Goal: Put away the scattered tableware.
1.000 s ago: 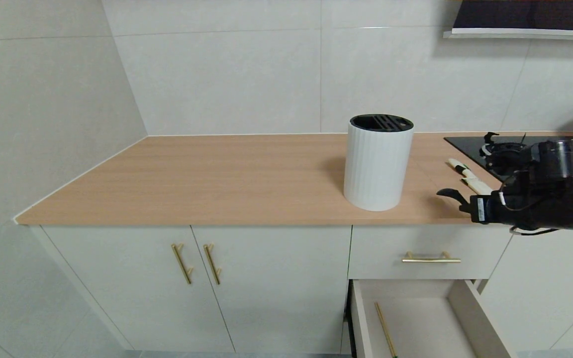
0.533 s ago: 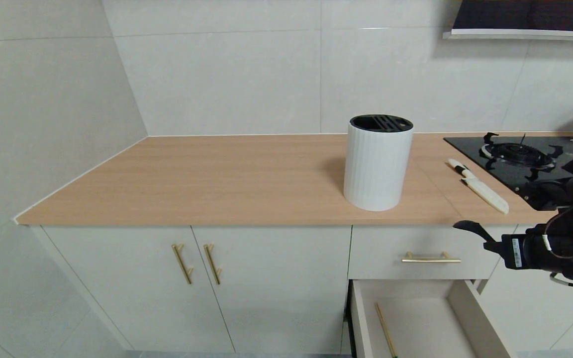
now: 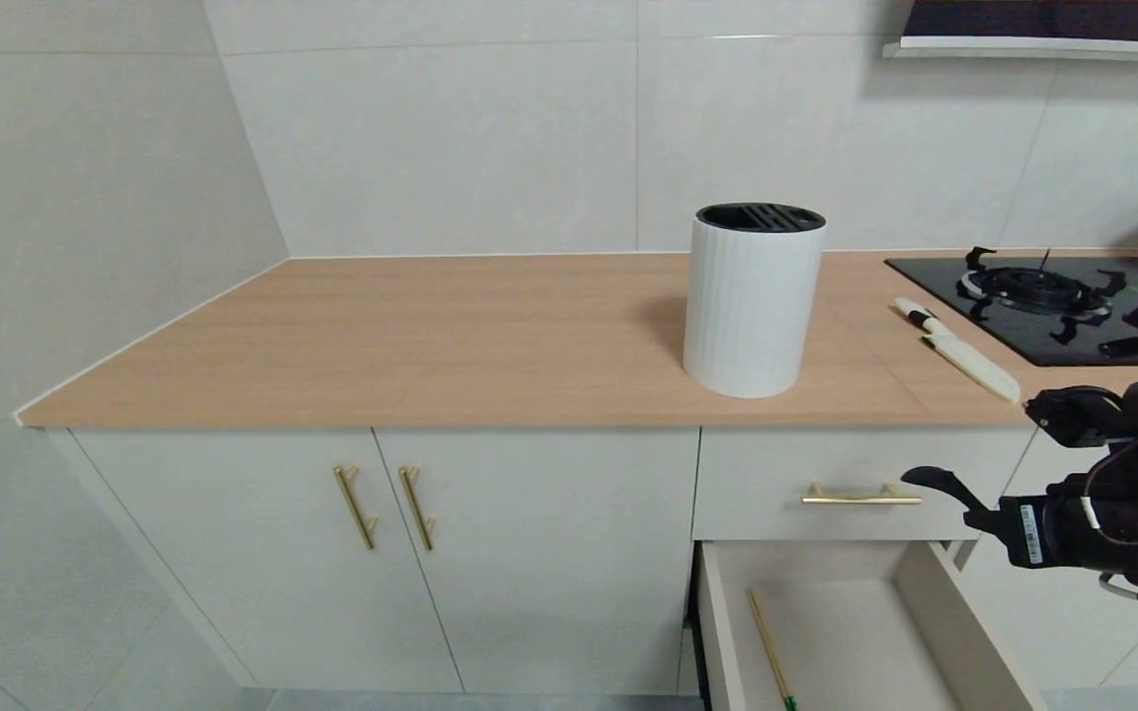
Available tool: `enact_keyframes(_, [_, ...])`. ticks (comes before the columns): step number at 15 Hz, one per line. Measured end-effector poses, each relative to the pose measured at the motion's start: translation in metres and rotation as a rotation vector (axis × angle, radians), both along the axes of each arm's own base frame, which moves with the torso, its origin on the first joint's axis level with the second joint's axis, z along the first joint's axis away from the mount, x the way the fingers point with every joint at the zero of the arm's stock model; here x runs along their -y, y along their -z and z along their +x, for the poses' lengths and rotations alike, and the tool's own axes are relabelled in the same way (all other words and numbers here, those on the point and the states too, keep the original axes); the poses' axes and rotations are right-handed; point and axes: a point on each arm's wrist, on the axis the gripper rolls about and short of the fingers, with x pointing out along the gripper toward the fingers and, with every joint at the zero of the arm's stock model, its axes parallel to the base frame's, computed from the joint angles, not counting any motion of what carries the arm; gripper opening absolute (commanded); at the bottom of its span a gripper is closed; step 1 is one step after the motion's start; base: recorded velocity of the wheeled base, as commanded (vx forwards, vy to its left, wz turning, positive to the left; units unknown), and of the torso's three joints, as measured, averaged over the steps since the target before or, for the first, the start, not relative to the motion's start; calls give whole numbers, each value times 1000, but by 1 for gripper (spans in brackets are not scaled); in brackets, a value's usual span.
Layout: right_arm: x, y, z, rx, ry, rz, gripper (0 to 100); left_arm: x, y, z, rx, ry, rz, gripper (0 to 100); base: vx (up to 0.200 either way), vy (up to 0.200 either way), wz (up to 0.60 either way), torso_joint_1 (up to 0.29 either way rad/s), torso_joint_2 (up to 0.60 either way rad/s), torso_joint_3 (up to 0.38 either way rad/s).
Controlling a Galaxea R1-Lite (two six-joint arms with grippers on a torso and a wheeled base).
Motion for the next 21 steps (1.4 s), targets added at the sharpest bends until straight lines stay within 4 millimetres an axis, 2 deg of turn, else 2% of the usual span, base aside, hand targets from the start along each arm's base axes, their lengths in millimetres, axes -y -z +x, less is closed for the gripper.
enact_keyframes(7, [-5, 10, -2, -39, -25, -6, 0, 0, 0, 0, 1, 0, 0, 100, 0, 0, 0, -189, 481, 288])
enact_keyframes(14, [-6, 21, 6, -47, -26, -8, 0, 0, 0, 0, 0, 0, 0, 100, 0, 0, 0, -145, 456, 307])
enact_keyframes(21, [-6, 39, 11, -72, -23, -12, 0, 0, 0, 0, 0, 0, 0, 100, 0, 0, 0, -19, 84, 56])
